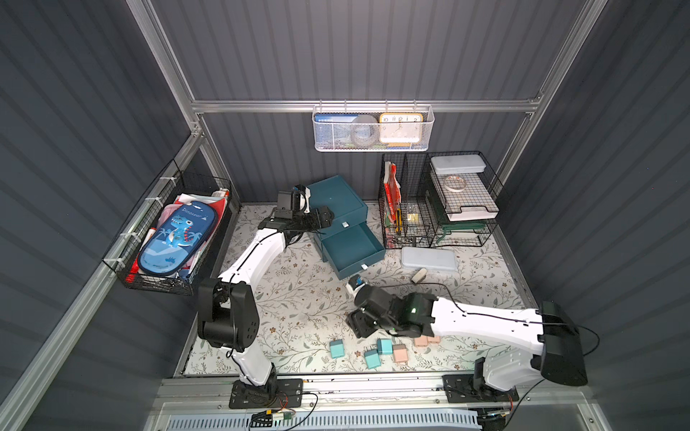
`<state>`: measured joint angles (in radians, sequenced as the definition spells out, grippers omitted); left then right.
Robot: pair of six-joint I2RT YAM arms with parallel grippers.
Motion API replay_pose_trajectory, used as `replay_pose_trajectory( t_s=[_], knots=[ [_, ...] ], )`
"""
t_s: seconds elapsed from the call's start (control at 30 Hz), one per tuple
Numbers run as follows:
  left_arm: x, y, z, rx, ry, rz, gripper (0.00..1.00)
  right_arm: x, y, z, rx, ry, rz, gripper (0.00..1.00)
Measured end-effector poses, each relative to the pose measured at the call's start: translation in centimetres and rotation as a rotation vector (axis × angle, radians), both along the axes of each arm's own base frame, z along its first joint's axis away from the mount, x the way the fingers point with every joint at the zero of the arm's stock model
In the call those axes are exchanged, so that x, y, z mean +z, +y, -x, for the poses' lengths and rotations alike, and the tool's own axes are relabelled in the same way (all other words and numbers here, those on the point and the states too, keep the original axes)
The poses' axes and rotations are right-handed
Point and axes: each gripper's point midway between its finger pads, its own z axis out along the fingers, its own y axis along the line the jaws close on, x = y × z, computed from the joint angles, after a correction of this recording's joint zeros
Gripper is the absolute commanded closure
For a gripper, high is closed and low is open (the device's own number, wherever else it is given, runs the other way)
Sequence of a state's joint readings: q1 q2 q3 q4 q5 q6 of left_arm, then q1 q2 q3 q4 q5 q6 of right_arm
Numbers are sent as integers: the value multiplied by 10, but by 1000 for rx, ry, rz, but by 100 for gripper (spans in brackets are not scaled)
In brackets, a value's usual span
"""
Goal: Place the plugs into the drawer by color
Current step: Pick up the plug from the center of the board.
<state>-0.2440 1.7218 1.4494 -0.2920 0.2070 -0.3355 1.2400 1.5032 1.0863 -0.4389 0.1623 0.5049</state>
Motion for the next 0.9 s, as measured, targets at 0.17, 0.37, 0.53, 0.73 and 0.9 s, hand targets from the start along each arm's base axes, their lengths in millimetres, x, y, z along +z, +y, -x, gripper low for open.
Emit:
replay_pose_trajectory(
  t_s=[0.17, 0.37, 0.53, 0.73, 0.9],
  knots=[
    [0, 0, 0, -3, -2, -2, 2, -44, 23, 52, 187, -2, 95, 27],
    [0, 0, 0, -2, -3, -2, 1, -73, 15, 63, 245, -21, 185, 26],
    [0, 0, 0, -3, -3, -3, 1, -84, 22, 59, 268, -46, 206, 27],
    [0, 0, 0, -3, -4, -4, 1, -105, 21, 53, 292, -58, 268, 27],
    [0, 0, 0, -2, -5, -6, 1, -105, 13, 28, 246, -61, 268, 28]
  ],
)
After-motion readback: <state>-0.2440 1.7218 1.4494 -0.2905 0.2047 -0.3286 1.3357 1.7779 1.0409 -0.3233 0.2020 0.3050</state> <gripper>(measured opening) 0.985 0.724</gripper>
